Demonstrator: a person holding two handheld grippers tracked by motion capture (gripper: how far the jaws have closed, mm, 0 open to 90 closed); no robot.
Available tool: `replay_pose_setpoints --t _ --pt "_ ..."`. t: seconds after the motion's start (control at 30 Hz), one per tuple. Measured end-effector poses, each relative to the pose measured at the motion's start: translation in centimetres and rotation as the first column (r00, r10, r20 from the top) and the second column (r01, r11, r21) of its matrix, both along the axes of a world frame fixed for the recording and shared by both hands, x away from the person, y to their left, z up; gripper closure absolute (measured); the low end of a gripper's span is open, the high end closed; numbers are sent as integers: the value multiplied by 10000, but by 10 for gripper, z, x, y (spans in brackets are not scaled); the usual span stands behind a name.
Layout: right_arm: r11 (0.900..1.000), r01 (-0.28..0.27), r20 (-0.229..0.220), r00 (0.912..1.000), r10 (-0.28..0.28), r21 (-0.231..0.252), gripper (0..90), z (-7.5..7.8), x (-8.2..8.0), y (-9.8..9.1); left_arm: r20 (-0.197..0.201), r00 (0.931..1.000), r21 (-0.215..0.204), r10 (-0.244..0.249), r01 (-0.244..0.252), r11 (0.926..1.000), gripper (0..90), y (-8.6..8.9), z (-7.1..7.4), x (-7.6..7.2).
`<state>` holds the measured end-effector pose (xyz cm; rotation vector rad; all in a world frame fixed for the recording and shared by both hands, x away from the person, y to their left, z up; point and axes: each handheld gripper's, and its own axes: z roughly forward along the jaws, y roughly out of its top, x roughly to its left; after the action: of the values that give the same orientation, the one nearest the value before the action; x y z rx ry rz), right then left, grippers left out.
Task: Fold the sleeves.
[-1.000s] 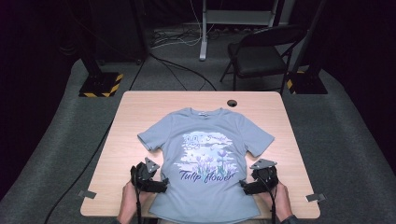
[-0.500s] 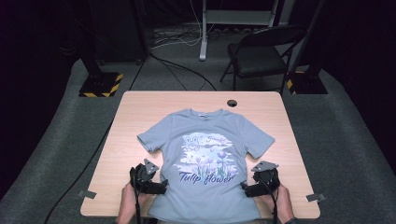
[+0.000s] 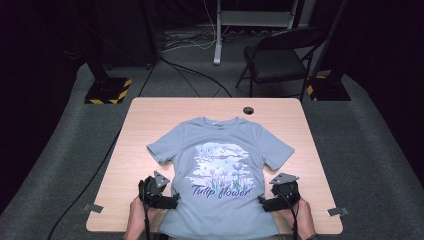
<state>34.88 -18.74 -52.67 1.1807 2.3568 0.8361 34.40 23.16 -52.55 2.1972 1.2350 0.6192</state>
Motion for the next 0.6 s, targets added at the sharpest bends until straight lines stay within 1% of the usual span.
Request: replay_pose_setpoints --t 0.23,0.27,0.3,0.33,0.37,0.4,0.43,0.47,0.5,0.53,0.6 --pt "10000 -1 31 10000 1 -50 31 0 0 0 -17 10000 -58 3 -3 10000 47 1 0 0" --pt "10000 -5 63 10000 5 -90 21 0 0 0 27 10000 -66 77 -77 9999 41 0 -1 0" --pt "9999 26 119 9999 -24 -159 5 0 0 1 5 9998 -191 173 -173 9997 25 0 -1 1" --pt "9996 69 201 9998 -64 -258 0 0 0 1 -77 9999 -436 130 -134 9990 12 2 -1 1" --pt "9997 111 224 9997 -106 -220 0 0 0 0 -81 9999 -774 149 -155 9969 2 3 0 1" --pt "9999 45 131 9999 -47 113 0 0 1 -2 -44 9998 -983 189 -193 9950 2 6 2 1" --pt "9989 0 15 10000 0 473 0 0 1 -4 40 9997 -1062 252 -246 9940 2 8 5 1" --pt "9982 75 113 9999 -82 592 0 0 1 -7 105 9995 -1139 305 -291 9931 2 10 7 2" --pt "9981 155 271 9995 -171 596 0 1 2 -9 52 9994 -1330 354 -344 9905 3 13 9 3" --pt "9973 186 354 9992 -211 710 0 1 2 -12 -54 9994 -1500 337 -341 9881 5 15 11 4" --pt "9948 291 437 9985 -335 979 0 1 4 -19 -91 9986 -1588 511 -519 9860 10 21 12 8"
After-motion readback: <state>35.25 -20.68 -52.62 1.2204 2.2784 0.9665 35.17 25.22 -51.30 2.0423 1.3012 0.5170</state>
